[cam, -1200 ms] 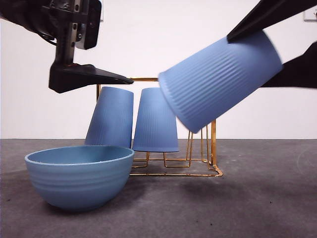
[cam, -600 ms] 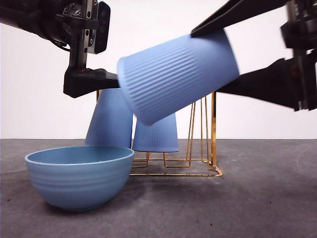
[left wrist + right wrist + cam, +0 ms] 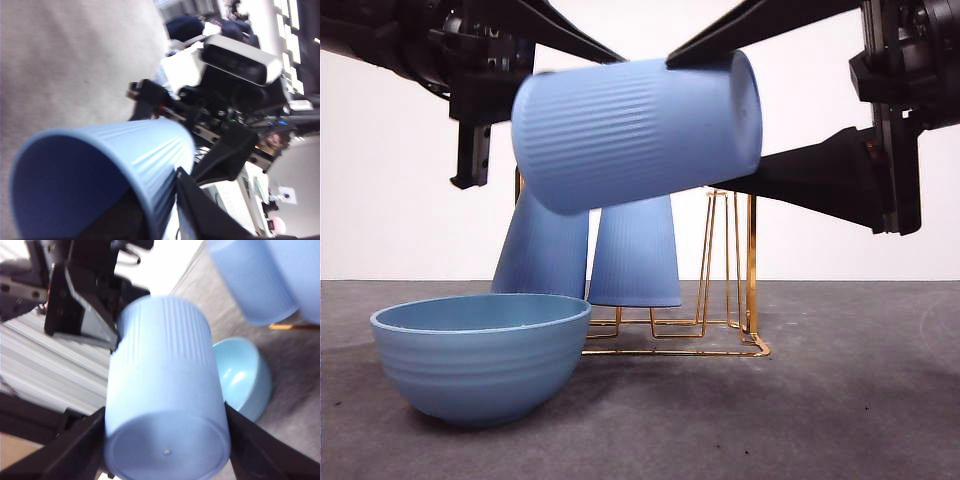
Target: Right arm lift cup from the cupboard, then place it on the right of the bowl
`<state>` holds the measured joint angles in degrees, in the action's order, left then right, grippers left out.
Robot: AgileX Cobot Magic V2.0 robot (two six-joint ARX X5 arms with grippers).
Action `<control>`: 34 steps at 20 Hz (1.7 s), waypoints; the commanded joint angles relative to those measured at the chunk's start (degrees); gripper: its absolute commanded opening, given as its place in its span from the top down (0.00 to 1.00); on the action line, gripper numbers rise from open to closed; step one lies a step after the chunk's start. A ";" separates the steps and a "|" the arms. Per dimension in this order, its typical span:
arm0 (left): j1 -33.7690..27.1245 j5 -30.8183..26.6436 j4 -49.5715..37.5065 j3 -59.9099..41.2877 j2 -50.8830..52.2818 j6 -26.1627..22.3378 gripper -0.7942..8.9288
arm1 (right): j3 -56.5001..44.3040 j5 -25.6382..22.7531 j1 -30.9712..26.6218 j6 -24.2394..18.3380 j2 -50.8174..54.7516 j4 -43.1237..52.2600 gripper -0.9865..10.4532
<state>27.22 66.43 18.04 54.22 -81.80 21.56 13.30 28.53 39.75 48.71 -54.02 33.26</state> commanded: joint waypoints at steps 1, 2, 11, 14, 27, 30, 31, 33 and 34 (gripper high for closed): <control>1.05 -1.07 0.37 0.46 -0.85 -0.09 0.91 | 0.15 -2.64 0.31 0.39 -0.72 -0.22 0.68; 1.05 -1.05 0.35 0.46 -0.85 -0.07 0.91 | 0.15 -2.64 0.31 0.39 -0.72 -0.24 0.67; 1.38 -1.22 0.37 0.50 -0.85 1.64 0.91 | 0.33 6.54 -3.23 0.07 2.08 -2.73 0.40; 3.50 -5.57 0.85 0.87 -0.85 2.10 0.91 | 1.27 7.91 -6.71 -1.51 6.05 -12.98 0.40; 16.37 -37.05 17.77 13.92 -5.86 -6.64 0.91 | 21.44 -13.60 -8.81 -19.76 26.14 -65.72 0.40; 19.98 -44.54 26.77 23.69 -12.41 -12.22 0.91 | 22.80 -13.66 -8.81 -19.30 29.29 -66.16 0.40; 21.33 -46.97 29.24 27.02 -14.75 -13.84 0.91 | 23.10 -13.97 -8.81 -19.21 30.03 -66.75 0.40; 23.63 -51.60 33.38 32.74 -19.17 -16.35 0.91 | 24.44 -17.18 -8.81 -19.43 31.32 -70.23 0.40; 24.79 -54.71 35.04 35.08 -21.29 -17.40 0.91 | 25.49 -19.63 -8.81 -20.13 31.85 -72.74 0.40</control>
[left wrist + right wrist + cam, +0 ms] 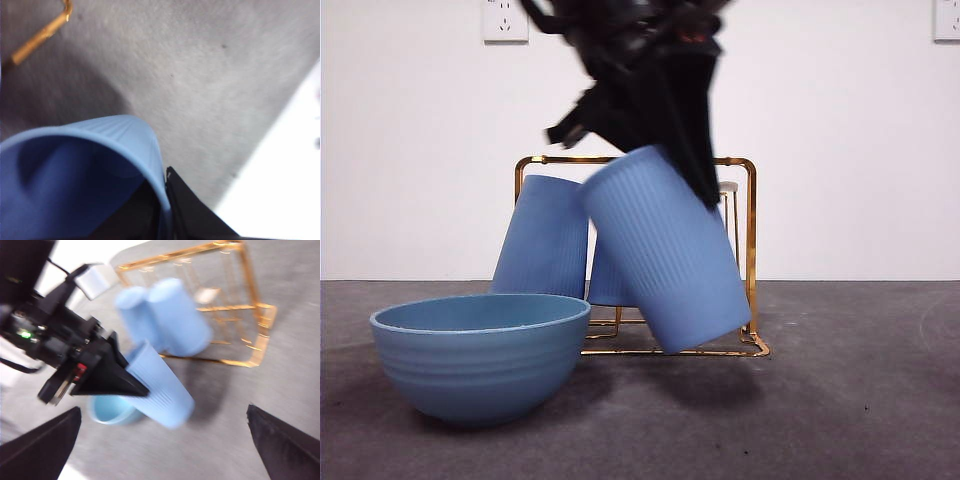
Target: Right arm lift cup from the cupboard, then place it on the right of the bowl
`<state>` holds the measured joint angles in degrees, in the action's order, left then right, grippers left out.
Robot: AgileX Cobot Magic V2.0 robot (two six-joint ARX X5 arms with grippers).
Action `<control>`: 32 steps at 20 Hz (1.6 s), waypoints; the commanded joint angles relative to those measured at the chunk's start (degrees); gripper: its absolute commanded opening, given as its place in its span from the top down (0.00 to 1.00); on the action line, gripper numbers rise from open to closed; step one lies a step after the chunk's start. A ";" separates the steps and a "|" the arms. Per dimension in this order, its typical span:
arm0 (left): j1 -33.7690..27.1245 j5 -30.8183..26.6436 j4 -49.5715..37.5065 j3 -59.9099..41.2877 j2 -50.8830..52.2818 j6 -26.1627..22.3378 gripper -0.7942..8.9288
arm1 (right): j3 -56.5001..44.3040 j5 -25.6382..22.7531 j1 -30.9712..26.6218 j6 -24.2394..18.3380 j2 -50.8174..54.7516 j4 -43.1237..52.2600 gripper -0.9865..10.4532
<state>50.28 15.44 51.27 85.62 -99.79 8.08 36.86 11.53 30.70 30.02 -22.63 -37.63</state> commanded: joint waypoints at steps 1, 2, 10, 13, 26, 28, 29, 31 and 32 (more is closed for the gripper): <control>2.84 -6.64 3.23 5.53 -5.22 -4.96 0.91 | 3.06 -4.26 0.24 -2.54 0.98 -4.17 0.40; 3.72 -9.01 4.44 7.15 -7.15 -5.77 0.91 | 4.20 -5.51 0.24 -3.37 1.36 -6.16 0.40; 7.28 -18.58 8.00 10.67 -15.26 -8.74 0.91 | 12.68 -8.28 0.24 -6.93 2.25 -14.51 0.40; 7.56 -18.60 8.35 10.67 -15.67 -8.96 0.91 | 13.49 -8.61 0.24 -6.95 2.23 -15.21 0.40; 7.89 -18.58 9.90 14.32 -8.68 -7.34 0.50 | 13.49 -8.59 0.24 -6.82 2.23 -16.87 0.40; 7.91 -18.58 11.45 14.29 -5.66 -6.91 0.50 | 13.49 -8.61 0.24 -6.84 2.23 -16.85 0.40; 7.91 -18.58 12.26 14.29 -4.11 -6.67 0.50 | 13.49 -8.61 0.24 -6.86 2.23 -16.85 0.40; 7.78 -18.58 14.23 14.27 -0.57 -5.92 0.49 | 13.49 -8.61 0.24 -6.93 2.23 -16.87 0.40; 7.65 -18.58 14.86 14.27 0.81 -5.84 0.49 | 13.49 -8.61 0.24 -6.95 2.23 -16.87 0.40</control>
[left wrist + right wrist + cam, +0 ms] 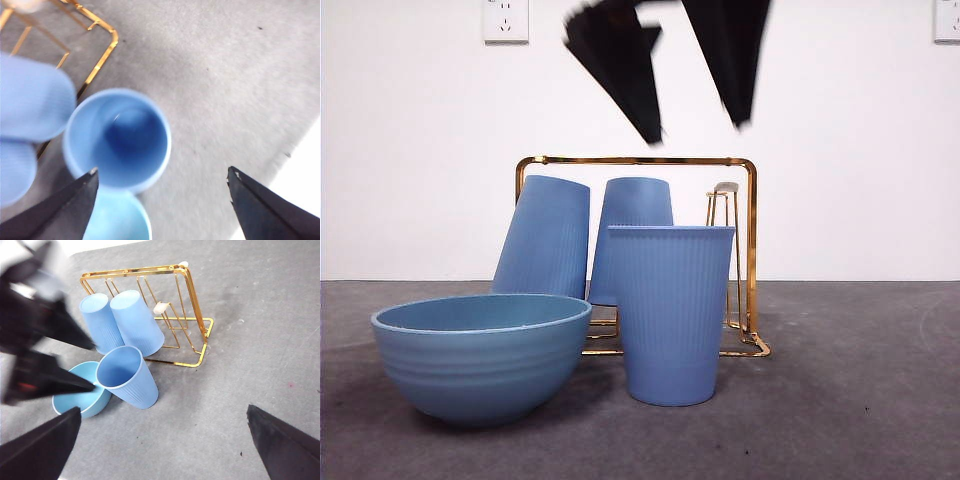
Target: Right arm lift cup from the cupboard, then place it on the right of the bowl
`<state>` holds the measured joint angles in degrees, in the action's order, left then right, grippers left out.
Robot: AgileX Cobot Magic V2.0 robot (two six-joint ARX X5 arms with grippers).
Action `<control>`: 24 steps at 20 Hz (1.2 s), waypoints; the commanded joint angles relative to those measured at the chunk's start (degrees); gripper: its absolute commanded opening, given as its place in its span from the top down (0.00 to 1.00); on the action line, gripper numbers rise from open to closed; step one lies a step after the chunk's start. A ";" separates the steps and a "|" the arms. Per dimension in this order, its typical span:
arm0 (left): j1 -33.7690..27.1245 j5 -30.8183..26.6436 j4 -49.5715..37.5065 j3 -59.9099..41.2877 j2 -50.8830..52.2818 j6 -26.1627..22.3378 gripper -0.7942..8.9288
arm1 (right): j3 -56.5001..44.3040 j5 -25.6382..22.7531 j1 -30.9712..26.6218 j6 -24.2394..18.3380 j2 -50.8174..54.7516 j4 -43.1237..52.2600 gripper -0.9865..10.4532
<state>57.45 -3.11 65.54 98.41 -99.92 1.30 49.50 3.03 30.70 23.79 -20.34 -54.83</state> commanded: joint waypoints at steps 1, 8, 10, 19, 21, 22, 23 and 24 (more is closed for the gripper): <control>0.11 -0.02 1.51 1.49 2.60 1.03 0.49 | 0.85 -0.09 0.24 -0.85 -0.07 0.33 0.40; -4.33 -0.02 3.89 -6.29 15.65 1.33 0.49 | 0.85 0.20 0.24 -7.74 -0.07 0.33 0.40; -6.82 -0.04 2.95 -11.17 21.55 1.36 0.45 | 0.85 0.15 0.24 -8.22 -0.07 0.35 0.40; -15.69 -0.02 -4.31 -32.37 50.75 2.99 0.40 | 0.85 0.00 0.24 -8.24 -0.11 0.35 0.40; -15.87 -0.02 -7.10 -37.07 57.33 3.50 0.40 | 0.85 0.17 0.24 -8.22 -0.11 0.31 0.40; -15.87 -0.02 -8.22 -39.30 60.67 3.54 0.40 | 0.85 0.17 0.24 -8.22 -0.11 0.28 0.40; -15.87 -0.02 -9.09 -41.38 63.89 3.89 0.40 | 0.85 0.13 0.24 -8.22 -0.11 0.31 0.40; -15.87 -0.02 -9.73 -43.30 67.10 4.42 0.40 | 0.85 0.11 0.24 -8.22 -0.11 0.31 0.40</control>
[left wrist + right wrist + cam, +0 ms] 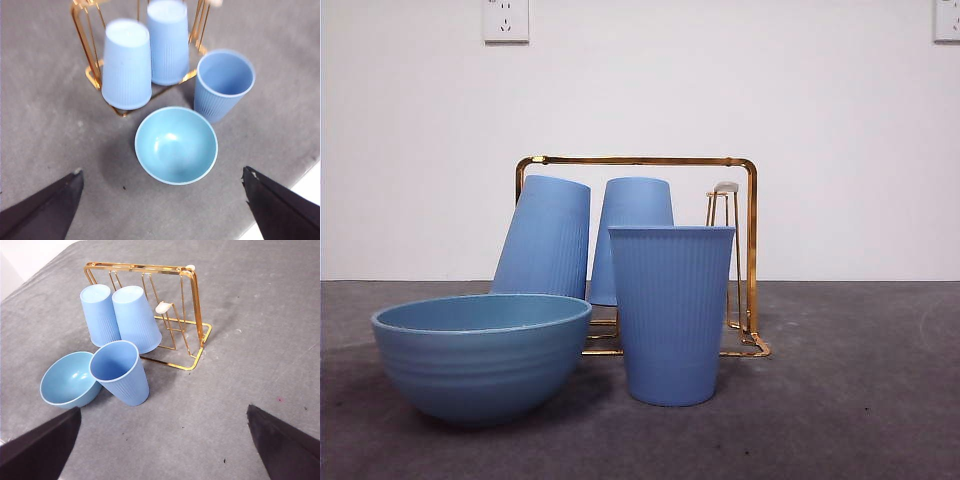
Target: Right arm lift cup from the cupboard, then place it on the right of the bowl
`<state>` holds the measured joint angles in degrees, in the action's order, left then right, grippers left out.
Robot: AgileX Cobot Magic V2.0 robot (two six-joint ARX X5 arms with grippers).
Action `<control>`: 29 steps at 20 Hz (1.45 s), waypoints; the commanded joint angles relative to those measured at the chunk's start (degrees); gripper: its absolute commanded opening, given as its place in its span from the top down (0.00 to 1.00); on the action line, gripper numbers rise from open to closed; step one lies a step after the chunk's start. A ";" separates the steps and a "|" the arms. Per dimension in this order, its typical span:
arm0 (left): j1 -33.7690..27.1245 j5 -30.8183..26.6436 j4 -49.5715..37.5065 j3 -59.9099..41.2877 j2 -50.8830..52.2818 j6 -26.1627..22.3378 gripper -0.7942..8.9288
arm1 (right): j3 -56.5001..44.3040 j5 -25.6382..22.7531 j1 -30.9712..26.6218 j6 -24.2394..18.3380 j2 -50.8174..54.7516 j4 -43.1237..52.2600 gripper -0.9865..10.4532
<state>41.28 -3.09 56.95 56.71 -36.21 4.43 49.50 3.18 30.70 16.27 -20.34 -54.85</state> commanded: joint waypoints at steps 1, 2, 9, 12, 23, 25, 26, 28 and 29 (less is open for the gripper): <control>0.31 -0.04 -1.44 -3.21 6.29 2.27 0.40 | 0.85 -0.24 0.24 -0.70 -0.11 0.35 0.40; 0.31 -0.04 -1.62 -4.48 8.74 2.91 0.40 | 0.85 -0.22 0.24 -0.68 -0.11 0.35 0.40; 0.31 -0.04 -1.70 -6.43 13.92 2.95 0.81 | 0.85 -0.24 0.24 -0.52 -0.11 0.31 0.70; 0.31 -0.04 -2.60 -6.40 13.90 3.23 0.89 | 0.85 -0.42 0.24 -0.46 -0.11 0.52 0.89; 0.07 -0.04 -3.08 -6.91 14.53 3.19 0.89 | 0.85 -0.39 0.24 -0.46 -0.11 0.81 0.89; -2.62 -0.02 -2.84 -7.41 15.93 2.93 0.89 | 0.85 -0.39 0.24 -0.46 -0.11 0.81 0.89; -5.14 -0.04 -4.20 -8.24 16.66 0.96 0.89 | 0.85 -0.39 0.24 -0.46 -0.11 0.81 0.89; -12.94 -0.02 -11.21 -13.00 19.50 0.39 0.89 | 0.85 -0.42 0.24 -0.46 -0.09 0.81 0.89; -17.97 0.09 -16.44 -17.35 21.94 -1.62 0.89 | 0.85 -0.39 0.24 -0.46 -0.09 0.81 0.89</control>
<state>24.62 -3.03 42.19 40.25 -14.66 4.95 49.50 2.94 30.68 16.27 -20.34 -54.63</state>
